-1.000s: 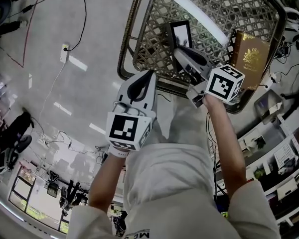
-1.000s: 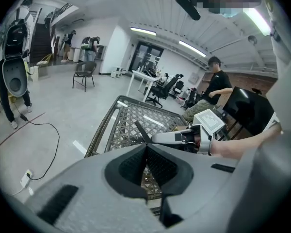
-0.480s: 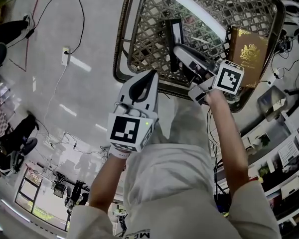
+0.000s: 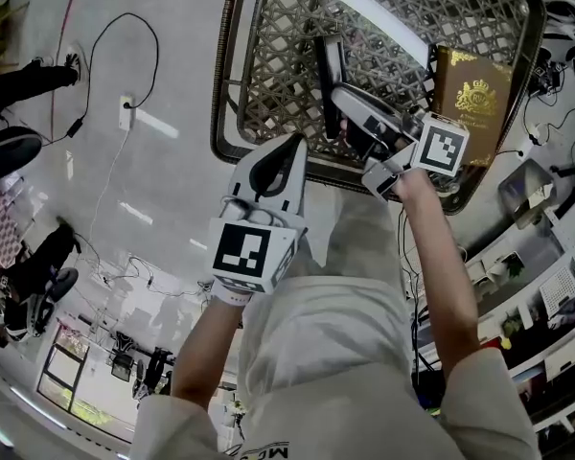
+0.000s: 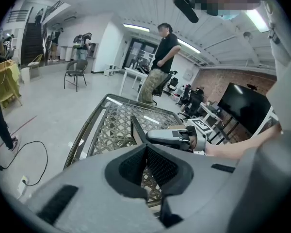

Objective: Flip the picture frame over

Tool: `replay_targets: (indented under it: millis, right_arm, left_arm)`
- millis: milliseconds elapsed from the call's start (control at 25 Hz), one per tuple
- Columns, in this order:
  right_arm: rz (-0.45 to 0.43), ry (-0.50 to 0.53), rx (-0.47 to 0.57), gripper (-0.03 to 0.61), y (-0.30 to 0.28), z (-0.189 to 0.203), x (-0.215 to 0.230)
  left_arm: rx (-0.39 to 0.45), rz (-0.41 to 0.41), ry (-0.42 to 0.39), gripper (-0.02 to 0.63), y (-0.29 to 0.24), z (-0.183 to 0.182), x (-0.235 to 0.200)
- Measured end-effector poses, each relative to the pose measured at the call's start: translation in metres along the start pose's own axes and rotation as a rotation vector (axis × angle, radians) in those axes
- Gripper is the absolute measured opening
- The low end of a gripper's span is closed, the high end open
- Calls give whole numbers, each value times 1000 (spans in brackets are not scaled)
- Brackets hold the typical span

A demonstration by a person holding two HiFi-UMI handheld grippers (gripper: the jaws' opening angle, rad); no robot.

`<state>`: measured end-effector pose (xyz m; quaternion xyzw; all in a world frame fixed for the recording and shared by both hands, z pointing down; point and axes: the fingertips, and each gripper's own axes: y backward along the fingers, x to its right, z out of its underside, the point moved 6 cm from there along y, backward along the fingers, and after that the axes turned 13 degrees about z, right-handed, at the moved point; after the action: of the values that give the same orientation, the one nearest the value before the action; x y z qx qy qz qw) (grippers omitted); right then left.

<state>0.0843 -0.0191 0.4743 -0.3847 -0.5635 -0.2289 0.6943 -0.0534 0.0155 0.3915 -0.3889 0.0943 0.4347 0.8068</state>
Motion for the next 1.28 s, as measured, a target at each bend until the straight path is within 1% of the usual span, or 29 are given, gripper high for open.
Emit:
replay_targets:
  millis: [200,440,840,1160,1280]
  right_arm:
    - [-27,-19,17,75,6,-2,2]
    - [-32,-21,40,75,12,-7,4]
    - [-18,-19,75,77,28,-11,4]
    - [1,-15,125,75,46,-21,14]
    - [9,-12,155,60,54,-24,15]
  left_arm:
    - [-6,9,-10,25,-4,-2,4]
    - [-23,22,-16,25,-12,-2,6]
    - [-38,52,-40,25,-17,-7,14]
    - [-55,72,-55,25,-30,-5,21]
    - [-59,80,-60,25,-31,-5,25]
